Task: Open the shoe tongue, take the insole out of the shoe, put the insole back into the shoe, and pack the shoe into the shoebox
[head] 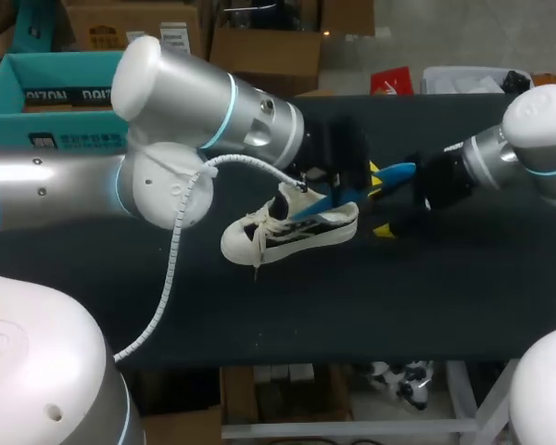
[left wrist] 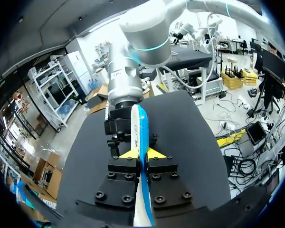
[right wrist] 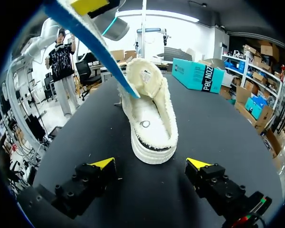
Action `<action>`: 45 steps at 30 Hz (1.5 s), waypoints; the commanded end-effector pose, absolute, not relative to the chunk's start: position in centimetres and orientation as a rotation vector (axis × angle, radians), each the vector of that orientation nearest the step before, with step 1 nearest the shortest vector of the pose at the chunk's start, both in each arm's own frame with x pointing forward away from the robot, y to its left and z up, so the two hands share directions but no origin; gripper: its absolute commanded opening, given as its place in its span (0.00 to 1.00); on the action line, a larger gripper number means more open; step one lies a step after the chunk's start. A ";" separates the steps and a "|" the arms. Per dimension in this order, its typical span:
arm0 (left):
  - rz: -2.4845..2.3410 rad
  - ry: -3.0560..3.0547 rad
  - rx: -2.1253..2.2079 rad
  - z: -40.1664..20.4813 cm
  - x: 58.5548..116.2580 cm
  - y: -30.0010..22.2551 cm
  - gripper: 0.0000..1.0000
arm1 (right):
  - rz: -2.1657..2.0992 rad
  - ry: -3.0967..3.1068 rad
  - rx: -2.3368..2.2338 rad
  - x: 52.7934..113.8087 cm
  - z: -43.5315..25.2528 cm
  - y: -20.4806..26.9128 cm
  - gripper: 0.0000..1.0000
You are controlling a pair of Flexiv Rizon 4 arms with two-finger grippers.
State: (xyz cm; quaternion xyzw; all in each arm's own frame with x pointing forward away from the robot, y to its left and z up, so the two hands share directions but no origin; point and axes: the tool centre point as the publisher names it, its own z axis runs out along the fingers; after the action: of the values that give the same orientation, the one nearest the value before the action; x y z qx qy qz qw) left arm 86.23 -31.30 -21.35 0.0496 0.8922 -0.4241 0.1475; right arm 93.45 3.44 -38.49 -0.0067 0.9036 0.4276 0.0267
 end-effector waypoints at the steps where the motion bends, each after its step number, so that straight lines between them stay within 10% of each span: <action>1: -1.404 2.549 0.177 -19.5 86.4 -29.5 0.00 | 1.272 2.844 -0.074 94.5 -36.2 2.4 1.00; 45: -1.723 2.460 0.315 -7.7 88.4 -13.9 0.00 | 0.697 3.070 -0.520 101.9 -26.5 8.0 1.00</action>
State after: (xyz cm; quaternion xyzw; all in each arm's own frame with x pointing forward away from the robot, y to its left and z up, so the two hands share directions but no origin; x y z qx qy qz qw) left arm 88.78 -15.24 -8.03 0.1116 0.8063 -0.5776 0.0621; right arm 101.81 6.92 -26.88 -0.1612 0.9562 0.2442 0.0014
